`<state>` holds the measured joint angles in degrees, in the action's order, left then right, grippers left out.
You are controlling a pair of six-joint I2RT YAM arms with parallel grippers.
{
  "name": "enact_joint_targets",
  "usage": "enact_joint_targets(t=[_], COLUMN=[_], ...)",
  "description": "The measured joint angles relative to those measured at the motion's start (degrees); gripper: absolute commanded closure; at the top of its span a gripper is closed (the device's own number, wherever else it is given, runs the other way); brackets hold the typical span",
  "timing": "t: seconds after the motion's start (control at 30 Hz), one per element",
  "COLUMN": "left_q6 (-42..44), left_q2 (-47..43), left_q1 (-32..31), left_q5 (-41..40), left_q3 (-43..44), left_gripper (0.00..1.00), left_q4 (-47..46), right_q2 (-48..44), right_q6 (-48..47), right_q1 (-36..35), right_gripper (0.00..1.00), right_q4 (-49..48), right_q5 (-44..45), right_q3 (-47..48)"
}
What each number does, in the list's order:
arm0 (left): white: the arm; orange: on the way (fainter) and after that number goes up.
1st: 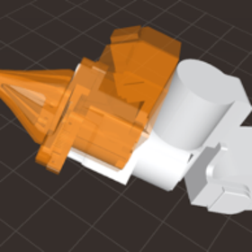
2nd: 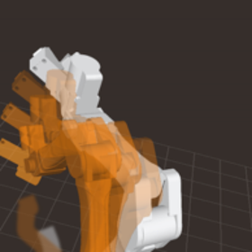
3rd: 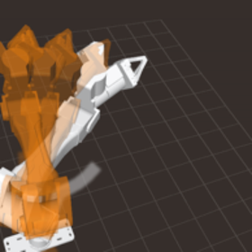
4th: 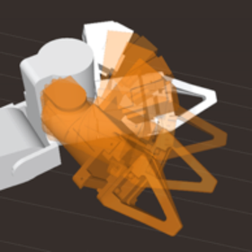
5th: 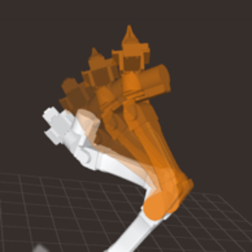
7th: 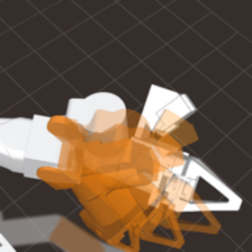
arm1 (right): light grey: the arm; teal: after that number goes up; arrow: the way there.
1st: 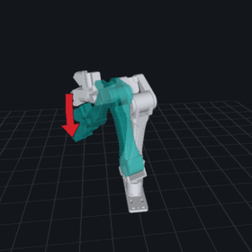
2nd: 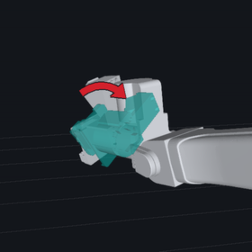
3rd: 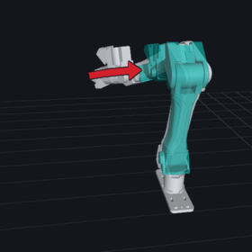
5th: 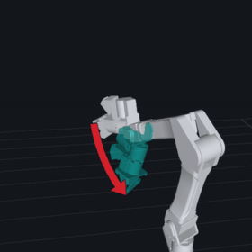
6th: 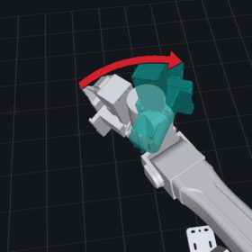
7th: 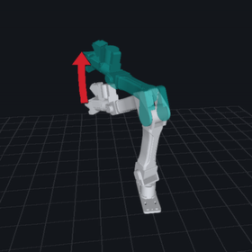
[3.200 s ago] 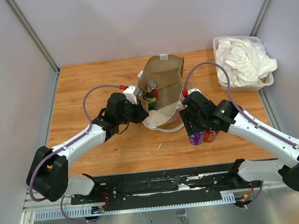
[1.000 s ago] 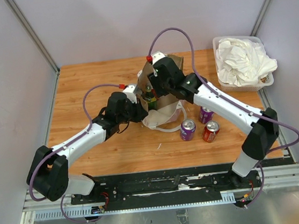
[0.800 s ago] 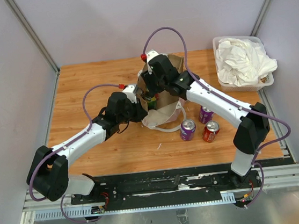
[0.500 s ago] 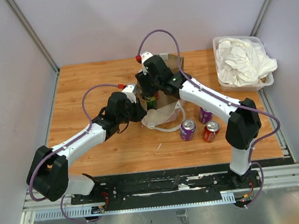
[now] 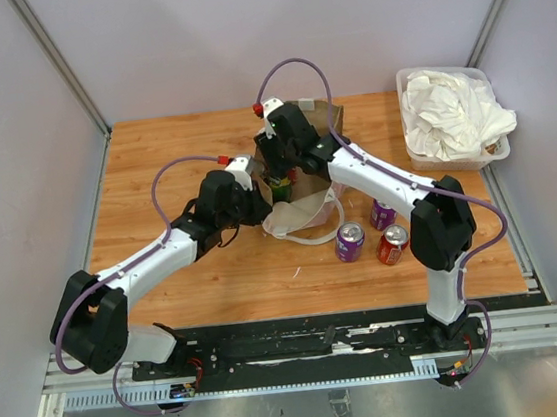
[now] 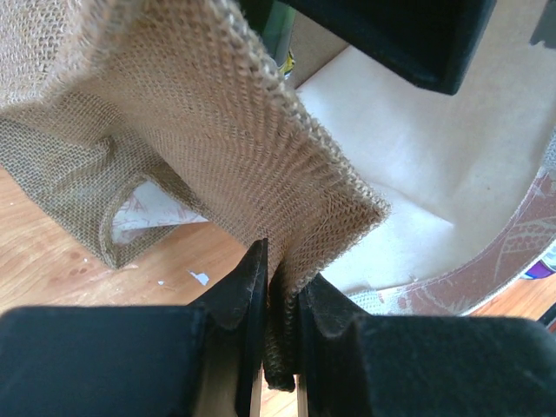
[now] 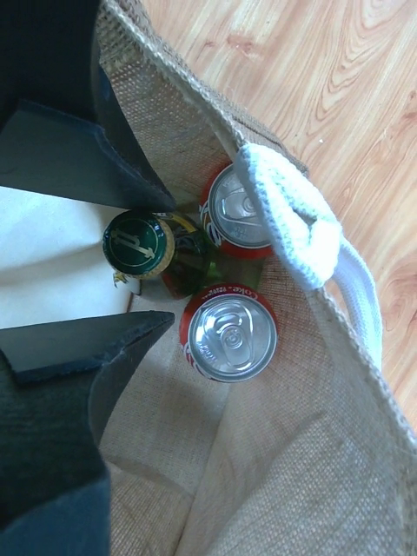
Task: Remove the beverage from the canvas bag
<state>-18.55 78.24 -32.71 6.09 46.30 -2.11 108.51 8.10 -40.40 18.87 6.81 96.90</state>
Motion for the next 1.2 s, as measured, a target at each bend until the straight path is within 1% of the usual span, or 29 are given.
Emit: enact_joint_targets(t=[0.3,0.4,0.43,0.47,0.5,0.53,0.63,1.07,1.2], left_q6=[-0.02,-0.02,-0.02,-0.02,-0.02,-0.02,-0.02,0.0,0.02], left_q2=[1.97,2.51,2.62,2.73,2.8,2.89,3.26,6.4,6.99], left_q1=[0.37,0.63,0.74,0.87,0.98,1.11,1.53,3.34,4.15], left_q5=[0.68,0.87,1.03,1.11,1.16,1.29,1.57,2.58,2.75], left_q3=[1.4,1.7,1.75,1.81,1.84,1.92,2.27,5.09,5.4], left_gripper=[0.85,0.85,0.85,0.85,0.85,0.85,0.85,0.85,0.85], left_q4=[-0.28,-0.59,-0.7,-0.74,-0.79,-0.76,-0.76,-1.01,-1.27], right_q2=[2.51,3.45,3.69,3.8,3.82,3.82,3.85,6.21,6.08], right_q6=[-0.24,-0.24,-0.22,-0.22,-0.28,-0.37,-0.96,-5.4,-7.08], right_q1=[0.96,1.31,1.31,1.31,1.33,1.33,1.4,1.51,1.51], right_gripper=[0.54,0.58,0.61,0.67,0.79,0.88,0.99,0.99,0.99], right_q4=[-2.05,-2.19,-2.23,-2.32,-2.38,-2.49,-2.78,-1.81,0.79], right_q5=[-2.08,-2.45,-2.67,-2.8,-2.84,-3.1,-2.99,-3.98,-3.54], right_q3=[0.17,0.2,0.2,0.2,0.2,0.2,0.2,4.39,8.13])
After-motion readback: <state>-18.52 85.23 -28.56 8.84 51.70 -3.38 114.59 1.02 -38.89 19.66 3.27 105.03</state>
